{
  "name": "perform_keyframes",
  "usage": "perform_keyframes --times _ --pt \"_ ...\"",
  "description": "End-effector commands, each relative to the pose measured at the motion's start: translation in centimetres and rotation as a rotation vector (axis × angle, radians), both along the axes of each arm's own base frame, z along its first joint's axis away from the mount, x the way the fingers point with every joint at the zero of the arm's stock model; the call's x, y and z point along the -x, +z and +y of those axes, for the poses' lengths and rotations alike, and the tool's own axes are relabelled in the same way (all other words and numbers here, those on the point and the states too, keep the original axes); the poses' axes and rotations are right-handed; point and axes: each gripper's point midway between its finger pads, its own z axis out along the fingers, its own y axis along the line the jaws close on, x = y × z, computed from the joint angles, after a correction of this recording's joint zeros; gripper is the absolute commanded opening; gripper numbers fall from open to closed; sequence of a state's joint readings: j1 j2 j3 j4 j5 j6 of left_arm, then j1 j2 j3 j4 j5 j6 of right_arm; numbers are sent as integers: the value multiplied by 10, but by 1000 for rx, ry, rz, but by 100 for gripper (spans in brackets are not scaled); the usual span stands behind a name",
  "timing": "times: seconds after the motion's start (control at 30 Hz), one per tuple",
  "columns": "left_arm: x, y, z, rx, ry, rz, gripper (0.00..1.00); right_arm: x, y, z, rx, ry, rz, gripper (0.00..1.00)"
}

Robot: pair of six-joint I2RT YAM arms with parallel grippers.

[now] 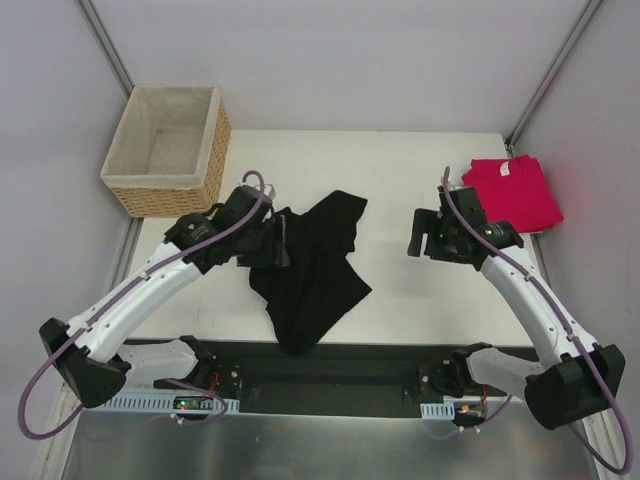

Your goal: Fold and stack the t-shirts

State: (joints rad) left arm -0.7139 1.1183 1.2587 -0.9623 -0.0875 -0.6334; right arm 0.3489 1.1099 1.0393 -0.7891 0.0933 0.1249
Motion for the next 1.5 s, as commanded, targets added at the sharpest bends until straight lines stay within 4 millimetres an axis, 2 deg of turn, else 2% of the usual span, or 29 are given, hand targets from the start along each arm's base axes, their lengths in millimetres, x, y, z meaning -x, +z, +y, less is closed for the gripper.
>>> perform_keyframes --times 0.0,0.07,0.1,0.2,0.27,0.33,0.47,0.57,0.7,0.87,1.07,1.33,1.47 --pt "-26 -7 -61 139 -221 -73 55 -17 1 29 -126 93 -16 82" --pt "-35 -12 -63 111 -221 -81 54 -21 1 39 -166 116 -18 82" --pt "-39 -20 -63 78 -230 -70 54 -17 2 52 -231 176 -5 83" --pt "-41 -26 -60 60 -197 -63 54 -13 -9 73 -323 245 64 83" --pt "-45 -28 -52 38 -148 -77 54 -9 -26 77 -338 240 135 83" --pt "-48 -25 -44 34 -90 -98 54 -4 -33 85 -378 250 175 83" --pt "-51 -11 -30 68 -16 -140 53 17 -64 82 -377 221 309 83" --pt "-54 -5 -25 70 -14 -162 54 27 -75 82 -379 213 356 82" --pt "-57 0 -21 75 -4 -172 54 35 -80 92 -403 233 400 82" --pt "-58 -4 -23 79 2 -159 54 37 -82 115 -412 288 433 81" --pt "-54 -1 -17 82 15 -176 54 32 -87 134 -390 313 462 77" --pt "-51 4 -9 90 24 -203 54 23 -94 133 -349 290 470 67" --pt "-50 6 -6 92 28 -217 54 18 -98 131 -299 291 470 66"
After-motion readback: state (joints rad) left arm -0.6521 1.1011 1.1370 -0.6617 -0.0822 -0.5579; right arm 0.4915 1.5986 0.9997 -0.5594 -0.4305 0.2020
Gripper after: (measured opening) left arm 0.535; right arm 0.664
